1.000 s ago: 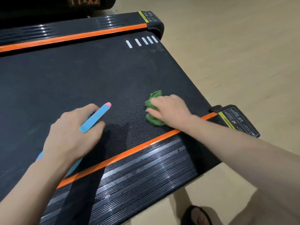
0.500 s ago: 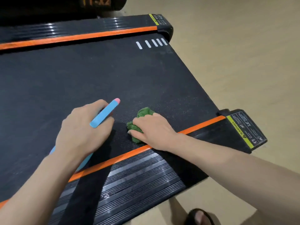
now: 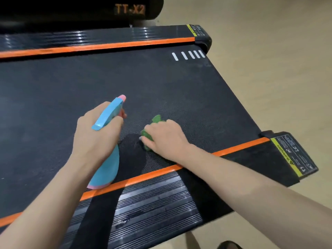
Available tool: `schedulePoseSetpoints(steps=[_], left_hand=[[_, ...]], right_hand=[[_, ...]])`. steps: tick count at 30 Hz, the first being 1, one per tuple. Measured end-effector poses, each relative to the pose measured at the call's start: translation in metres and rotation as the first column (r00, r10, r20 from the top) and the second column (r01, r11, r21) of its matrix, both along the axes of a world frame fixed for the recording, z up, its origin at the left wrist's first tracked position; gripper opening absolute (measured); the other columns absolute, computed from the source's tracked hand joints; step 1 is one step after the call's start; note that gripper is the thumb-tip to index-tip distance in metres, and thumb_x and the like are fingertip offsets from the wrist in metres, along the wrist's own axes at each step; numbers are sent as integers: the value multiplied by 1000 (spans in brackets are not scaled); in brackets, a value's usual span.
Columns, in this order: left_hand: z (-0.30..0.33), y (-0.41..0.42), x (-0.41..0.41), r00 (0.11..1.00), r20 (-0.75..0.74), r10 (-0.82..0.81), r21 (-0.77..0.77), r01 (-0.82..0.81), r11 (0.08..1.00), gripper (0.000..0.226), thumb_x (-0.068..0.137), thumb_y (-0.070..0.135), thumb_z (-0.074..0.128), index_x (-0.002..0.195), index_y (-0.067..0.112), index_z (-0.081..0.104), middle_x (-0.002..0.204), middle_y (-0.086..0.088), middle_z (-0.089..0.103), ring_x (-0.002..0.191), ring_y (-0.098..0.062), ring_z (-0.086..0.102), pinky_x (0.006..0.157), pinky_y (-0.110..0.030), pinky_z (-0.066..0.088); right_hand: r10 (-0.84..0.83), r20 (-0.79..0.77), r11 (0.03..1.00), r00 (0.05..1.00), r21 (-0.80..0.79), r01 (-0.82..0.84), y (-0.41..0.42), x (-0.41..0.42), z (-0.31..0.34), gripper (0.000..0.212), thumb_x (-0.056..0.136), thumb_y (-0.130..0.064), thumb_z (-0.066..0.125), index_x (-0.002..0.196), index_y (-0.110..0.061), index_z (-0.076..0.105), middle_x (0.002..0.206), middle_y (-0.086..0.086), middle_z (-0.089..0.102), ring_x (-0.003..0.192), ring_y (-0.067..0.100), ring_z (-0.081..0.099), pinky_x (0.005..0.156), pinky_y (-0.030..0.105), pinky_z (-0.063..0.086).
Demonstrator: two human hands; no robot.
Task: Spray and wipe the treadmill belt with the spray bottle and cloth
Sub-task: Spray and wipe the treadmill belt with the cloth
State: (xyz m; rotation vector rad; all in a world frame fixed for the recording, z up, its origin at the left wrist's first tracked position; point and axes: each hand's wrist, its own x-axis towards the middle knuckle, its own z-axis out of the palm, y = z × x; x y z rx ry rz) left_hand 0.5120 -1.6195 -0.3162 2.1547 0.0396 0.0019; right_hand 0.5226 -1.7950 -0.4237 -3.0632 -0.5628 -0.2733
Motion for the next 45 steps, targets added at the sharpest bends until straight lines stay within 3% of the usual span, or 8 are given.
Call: schedulePoseSetpoints(steps=[10,16,20,22,25,30,36,45], left_hand=[[-1,-2,1,999,-38,-19,17,20,1000,26,75,31,51,92,23,70,76,5,68,74,-24,62,75,-44,54],[-4,-9,4,997,-33,-71,95,74,993,25,77,33,50,93,24,67,76,3,67,76,-27,61,74,-45,53],[7,-15,6,988,-88,-128,55,133,990,22,80,27,50,90,18,67,70,0,61,66,-21,53,65,-42,48],[20,-21,4,980,-147,-137,0,139,990,18,83,22,52,89,15,67,75,-4,63,67,-23,53,65,-39,47],[43,-32,3,967,-216,-133,-14,133,991,13,95,9,57,93,12,70,88,-11,70,70,-25,56,68,-34,48],[91,-59,2,941,-300,-158,-72,142,987,15,96,12,56,98,13,70,95,-13,70,67,-12,51,72,-34,47],[148,-97,-7,909,-409,-86,-103,48,994,11,98,12,57,97,5,66,100,-19,66,67,-12,49,70,-31,46],[221,-132,-18,842,-537,-54,-224,-81,971,10,95,14,58,96,15,68,90,-11,65,69,-20,50,74,-34,46]], right_hand=[[-570,4,821,821,40,570,-142,15,2,42,103,-48,35,93,-14,58,89,13,71,83,37,67,70,40,40],[-193,16,979,981,75,192,-59,-4,-6,36,98,-53,44,75,-25,48,69,-4,59,66,23,60,60,35,33],[-292,-171,949,941,73,308,-81,6,3,40,99,-56,41,83,-21,53,75,-2,62,73,27,62,63,36,42],[-431,-364,798,826,273,537,-85,14,23,43,98,-57,43,81,-19,52,76,-2,59,77,30,54,66,37,40],[-369,-706,260,604,546,796,-88,25,64,47,94,-60,47,78,-16,52,89,1,63,95,29,57,80,37,43],[105,-920,-361,377,318,877,-95,11,126,77,69,-75,69,122,-20,66,122,6,70,108,32,68,103,51,48],[306,-896,-410,323,182,894,-118,-32,190,36,85,-11,71,120,-4,64,111,21,72,97,39,72,79,46,61],[222,-920,-391,324,220,894,-158,-29,280,25,103,-29,52,127,-25,57,115,7,74,97,27,74,71,42,61]])
